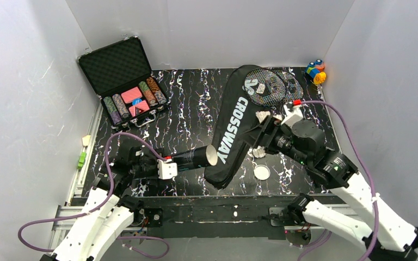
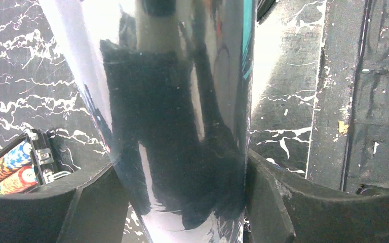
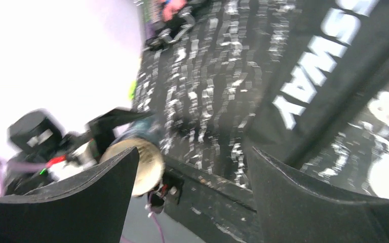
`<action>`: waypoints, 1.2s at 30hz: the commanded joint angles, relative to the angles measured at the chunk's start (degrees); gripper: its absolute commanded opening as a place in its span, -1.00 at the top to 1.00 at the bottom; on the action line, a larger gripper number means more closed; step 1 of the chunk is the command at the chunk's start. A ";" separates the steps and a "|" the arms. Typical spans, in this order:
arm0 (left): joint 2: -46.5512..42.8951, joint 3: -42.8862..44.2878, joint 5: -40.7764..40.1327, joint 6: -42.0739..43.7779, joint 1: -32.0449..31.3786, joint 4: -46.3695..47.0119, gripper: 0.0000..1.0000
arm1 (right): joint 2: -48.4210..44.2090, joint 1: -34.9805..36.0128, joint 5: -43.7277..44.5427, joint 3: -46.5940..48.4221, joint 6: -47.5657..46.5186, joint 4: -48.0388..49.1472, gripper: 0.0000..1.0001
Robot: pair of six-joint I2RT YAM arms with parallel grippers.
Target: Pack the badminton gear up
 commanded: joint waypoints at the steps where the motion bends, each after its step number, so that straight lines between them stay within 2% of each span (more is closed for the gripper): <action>1: -0.76 -0.02 0.67 0.85 -0.23 1.39 0.53 | 0.06 -11.72 -4.13 -8.63 4.61 -8.76 -0.74; 7: -1.34 -0.04 0.53 0.59 -0.26 0.80 0.54 | 4.81 -23.63 -10.68 -17.01 4.05 -2.32 -0.76; 14: -2.24 -0.19 0.31 1.22 -0.28 0.13 0.55 | 11.23 -31.24 -14.89 -23.99 8.10 11.40 -0.75; 24: -3.12 -0.10 0.32 0.81 -0.26 -0.16 0.55 | 21.75 -35.92 -13.09 -26.11 12.97 20.16 -0.38; 30: -3.66 -0.17 0.31 0.81 -0.24 -0.43 0.55 | 24.21 -36.98 -10.52 -25.86 13.02 20.97 -0.27; 36: -4.00 -0.12 0.41 0.76 -0.23 -0.75 0.55 | 26.33 -37.86 -8.44 -27.13 13.13 21.61 -0.03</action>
